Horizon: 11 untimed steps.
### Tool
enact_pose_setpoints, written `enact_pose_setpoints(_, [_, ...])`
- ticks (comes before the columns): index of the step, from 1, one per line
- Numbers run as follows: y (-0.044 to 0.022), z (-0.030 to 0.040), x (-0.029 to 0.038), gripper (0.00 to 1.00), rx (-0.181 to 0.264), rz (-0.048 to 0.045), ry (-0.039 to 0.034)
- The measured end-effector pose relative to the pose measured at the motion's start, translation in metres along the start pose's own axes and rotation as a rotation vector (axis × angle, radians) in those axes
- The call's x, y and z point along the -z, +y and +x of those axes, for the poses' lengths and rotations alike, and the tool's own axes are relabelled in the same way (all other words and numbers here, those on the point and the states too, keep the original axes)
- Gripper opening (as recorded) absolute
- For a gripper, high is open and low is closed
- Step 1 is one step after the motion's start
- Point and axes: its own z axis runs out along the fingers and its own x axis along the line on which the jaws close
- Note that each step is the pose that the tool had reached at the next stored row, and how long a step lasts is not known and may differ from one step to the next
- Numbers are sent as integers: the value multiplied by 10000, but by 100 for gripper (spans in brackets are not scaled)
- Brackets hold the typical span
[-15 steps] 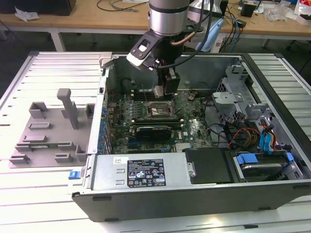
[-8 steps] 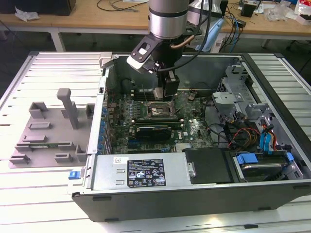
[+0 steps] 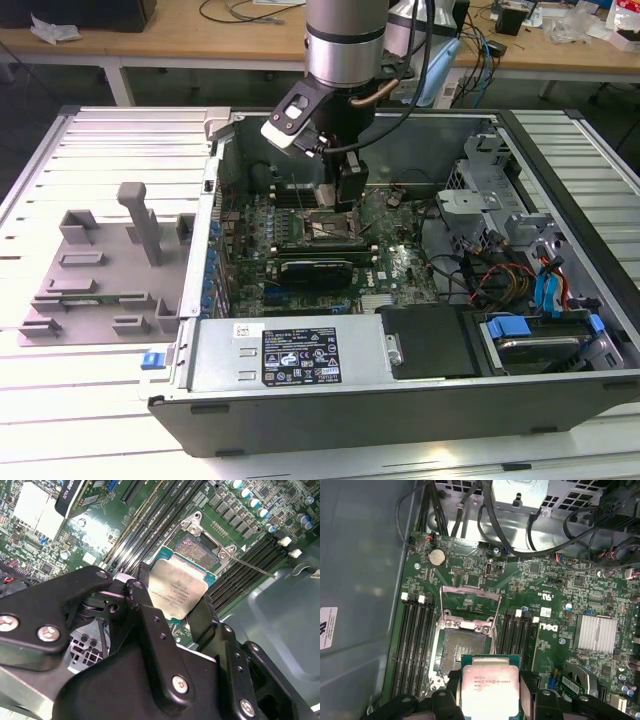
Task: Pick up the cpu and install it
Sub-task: 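Place the cpu into insertion slot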
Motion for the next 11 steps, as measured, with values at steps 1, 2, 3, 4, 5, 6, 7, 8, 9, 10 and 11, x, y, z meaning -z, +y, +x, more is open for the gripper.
enact_pose_setpoints(1, [-1, 0, -14, 55, 0, -1, 1])
enact_pose_setpoints(2, [-1, 0, -23, 55, 0, -1, 1])
enact_pose_setpoints(3, [-1, 0, -30, 55, 0, -1, 1])
enact_pose_setpoints(4, [-3, 1, -41, 55, -2, -1, 1])
enact_pose_setpoints(5, [-4, 1, -54, 55, 0, -1, 1])
enact_pose_setpoints(6, [-6, 1, -66, 55, -1, -2, 1])
enact_pose_setpoints(7, [-7, 1, -81, 55, 0, -2, 0])
enact_pose_setpoints(8, [-9, 2, -92, 55, 0, -2, 1])
enact_pose_setpoints(9, [-10, 2, -101, 55, 0, -2, 1])
enact_pose_setpoints(10, [-10, 2, -106, 55, 0, -1, -1])
enact_pose_setpoints(11, [-11, 2, -111, 55, 0, -1, 0])
